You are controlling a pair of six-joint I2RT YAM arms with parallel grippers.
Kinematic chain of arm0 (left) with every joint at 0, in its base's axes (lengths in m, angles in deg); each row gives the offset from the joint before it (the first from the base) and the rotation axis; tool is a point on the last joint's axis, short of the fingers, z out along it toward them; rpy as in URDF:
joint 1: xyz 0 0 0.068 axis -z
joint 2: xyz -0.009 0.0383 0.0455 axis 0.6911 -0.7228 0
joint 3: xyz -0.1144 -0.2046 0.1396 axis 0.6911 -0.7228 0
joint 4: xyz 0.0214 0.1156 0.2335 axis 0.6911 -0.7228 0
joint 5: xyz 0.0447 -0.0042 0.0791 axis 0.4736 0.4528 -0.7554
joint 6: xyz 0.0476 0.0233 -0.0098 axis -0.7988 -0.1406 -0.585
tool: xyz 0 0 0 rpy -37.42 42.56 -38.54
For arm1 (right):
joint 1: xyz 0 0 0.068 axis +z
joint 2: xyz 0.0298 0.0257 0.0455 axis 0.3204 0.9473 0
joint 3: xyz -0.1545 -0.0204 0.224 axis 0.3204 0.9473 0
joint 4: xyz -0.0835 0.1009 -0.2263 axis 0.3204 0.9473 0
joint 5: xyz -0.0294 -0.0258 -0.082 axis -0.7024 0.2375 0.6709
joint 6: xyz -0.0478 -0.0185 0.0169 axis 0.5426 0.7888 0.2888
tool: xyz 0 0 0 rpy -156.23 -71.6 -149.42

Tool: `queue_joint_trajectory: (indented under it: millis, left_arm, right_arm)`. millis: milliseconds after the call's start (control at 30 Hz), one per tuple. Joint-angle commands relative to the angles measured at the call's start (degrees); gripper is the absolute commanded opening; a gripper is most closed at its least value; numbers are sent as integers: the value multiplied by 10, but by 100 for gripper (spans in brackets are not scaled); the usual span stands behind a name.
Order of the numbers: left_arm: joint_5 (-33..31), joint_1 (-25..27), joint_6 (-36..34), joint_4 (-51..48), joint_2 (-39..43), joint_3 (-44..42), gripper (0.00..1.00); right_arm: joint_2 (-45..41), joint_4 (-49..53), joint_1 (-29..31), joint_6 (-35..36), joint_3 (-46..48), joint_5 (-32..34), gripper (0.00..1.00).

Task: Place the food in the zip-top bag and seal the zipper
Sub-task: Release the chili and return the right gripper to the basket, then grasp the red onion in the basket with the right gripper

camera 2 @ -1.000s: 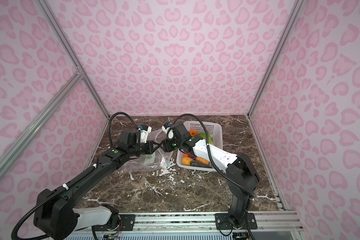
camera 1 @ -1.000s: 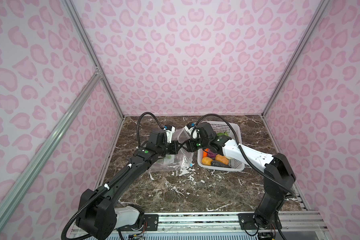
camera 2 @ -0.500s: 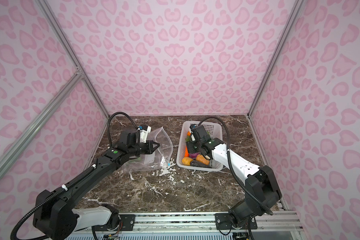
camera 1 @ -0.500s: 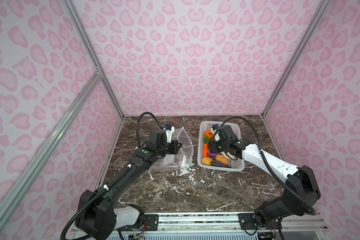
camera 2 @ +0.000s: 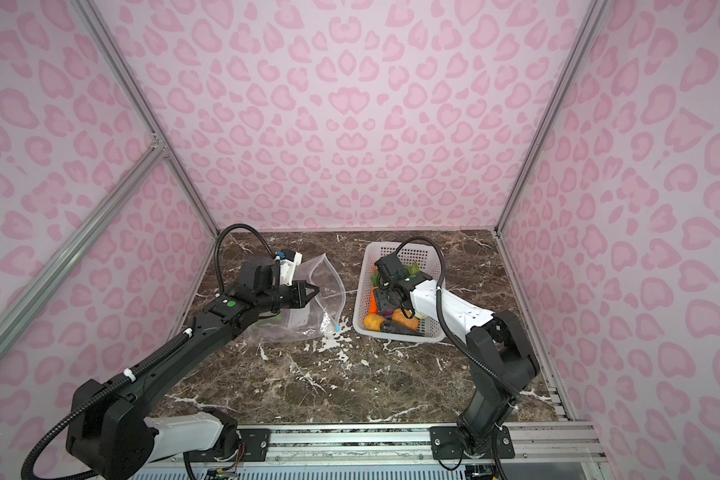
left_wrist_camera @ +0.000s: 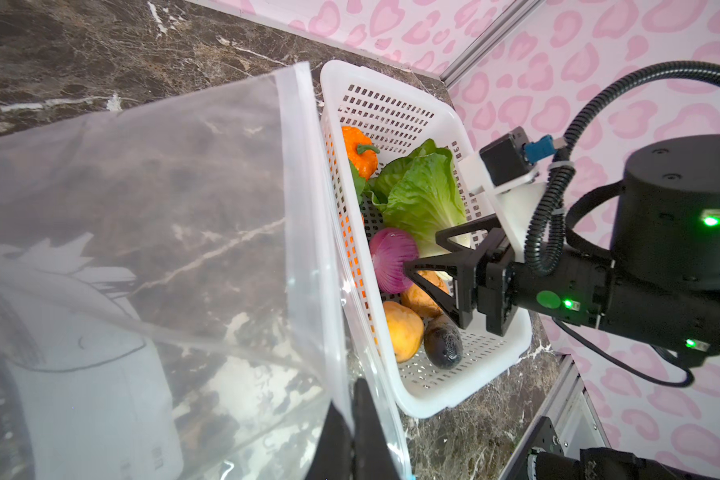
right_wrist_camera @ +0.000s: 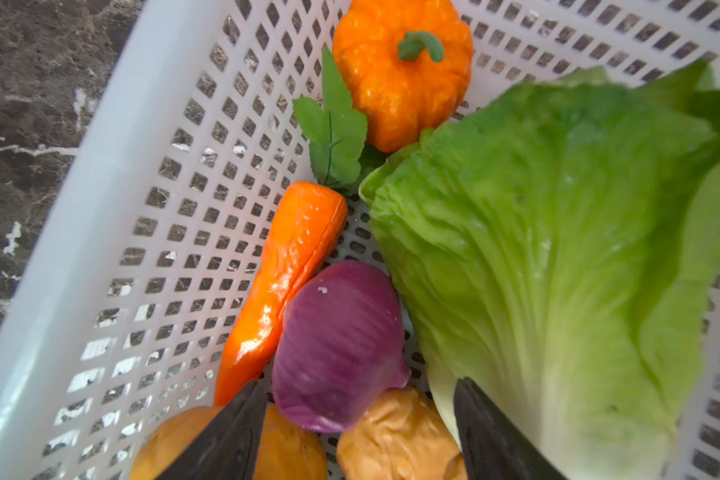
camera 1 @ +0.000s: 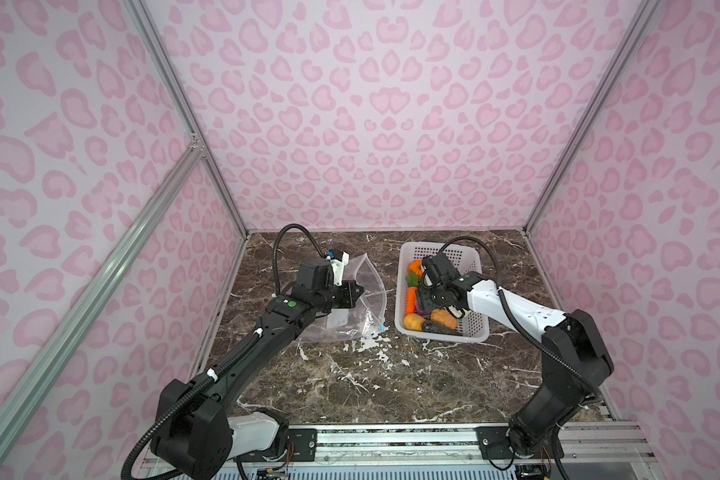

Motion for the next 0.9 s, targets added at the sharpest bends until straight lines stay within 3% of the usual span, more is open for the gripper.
queue_joint_trajectory:
  millis: [0,567,867]
  left_arm:
    - [-4,0,-2,8,0,3,2]
    - [-3,0,-1,8,-3,4,2]
    - [-4,0,-2,7,-2,4,2]
  right_arm:
    - [24,-4,0,-5,-8,6,74]
    - [92,-40,-5,-18,-7,25,70]
    - [73,-72,-18,-28,14,-7,48]
